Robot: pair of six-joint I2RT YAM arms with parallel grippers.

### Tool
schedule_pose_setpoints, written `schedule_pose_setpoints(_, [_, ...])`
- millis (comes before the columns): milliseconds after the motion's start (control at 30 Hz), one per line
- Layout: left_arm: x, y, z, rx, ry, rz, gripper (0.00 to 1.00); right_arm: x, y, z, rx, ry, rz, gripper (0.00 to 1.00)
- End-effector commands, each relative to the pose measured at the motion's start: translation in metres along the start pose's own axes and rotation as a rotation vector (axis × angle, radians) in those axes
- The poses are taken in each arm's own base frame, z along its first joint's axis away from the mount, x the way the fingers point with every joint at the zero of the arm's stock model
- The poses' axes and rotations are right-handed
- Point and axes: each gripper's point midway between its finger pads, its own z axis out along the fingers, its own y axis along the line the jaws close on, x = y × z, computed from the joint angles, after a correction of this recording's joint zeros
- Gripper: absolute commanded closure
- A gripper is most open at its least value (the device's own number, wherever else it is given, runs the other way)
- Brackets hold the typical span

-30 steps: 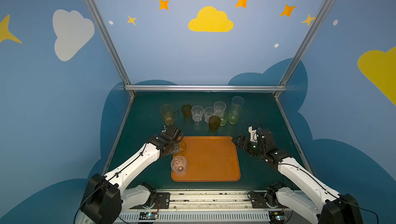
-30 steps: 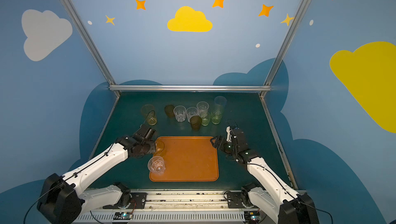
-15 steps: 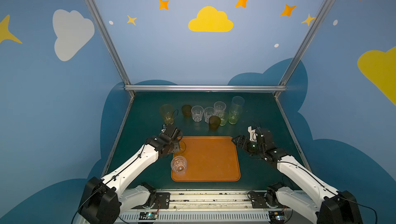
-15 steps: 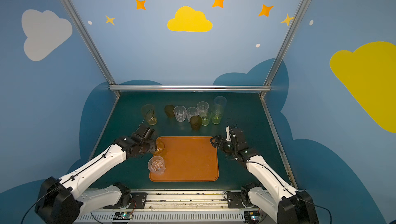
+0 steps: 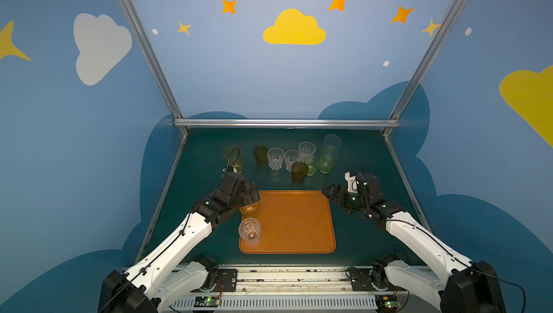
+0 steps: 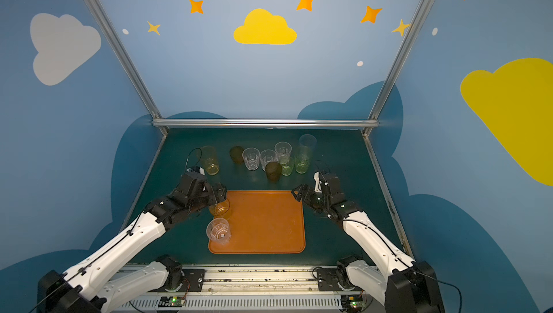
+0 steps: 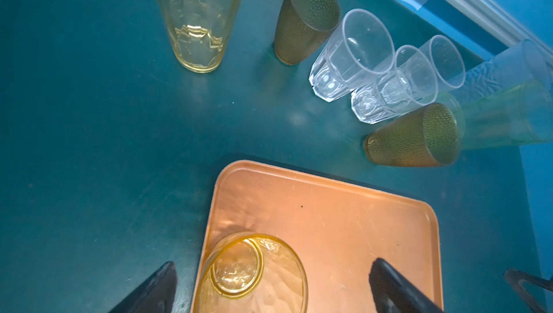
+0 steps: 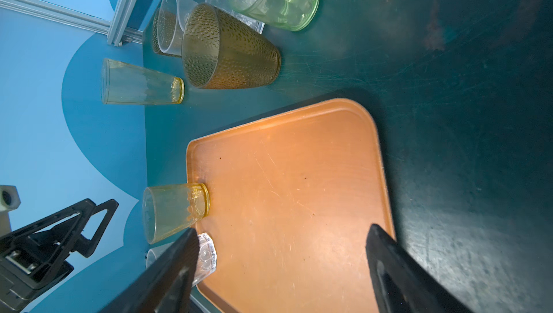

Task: Place the glasses into the tray
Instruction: 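Hold left gripper by the tray while right gripper reaches toward the amber dotted glass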

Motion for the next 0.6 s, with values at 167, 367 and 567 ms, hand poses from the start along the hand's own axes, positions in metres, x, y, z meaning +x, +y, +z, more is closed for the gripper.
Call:
schedule_pose_setpoints(167, [0.0,-0.046,0.007,0.196,0.065,-0.027,0.0,-0.045,0.043,-0.014,-0.003,-0.054,-0.022,0.15])
schedule_pose_setpoints(367, [0.002,-0.063,0.0,0.325,0.045,-0.044,0.0,-0.061,0.059,-0.013,-0.004,-0.052,-0.033,0.16])
schedule_pose_setpoints(567, [-0.001,-0.065,0.002,0.323,0.033,-0.021,0.0,-0.068,0.064,-0.002,-0.012,-0.043,-0.018,0.18])
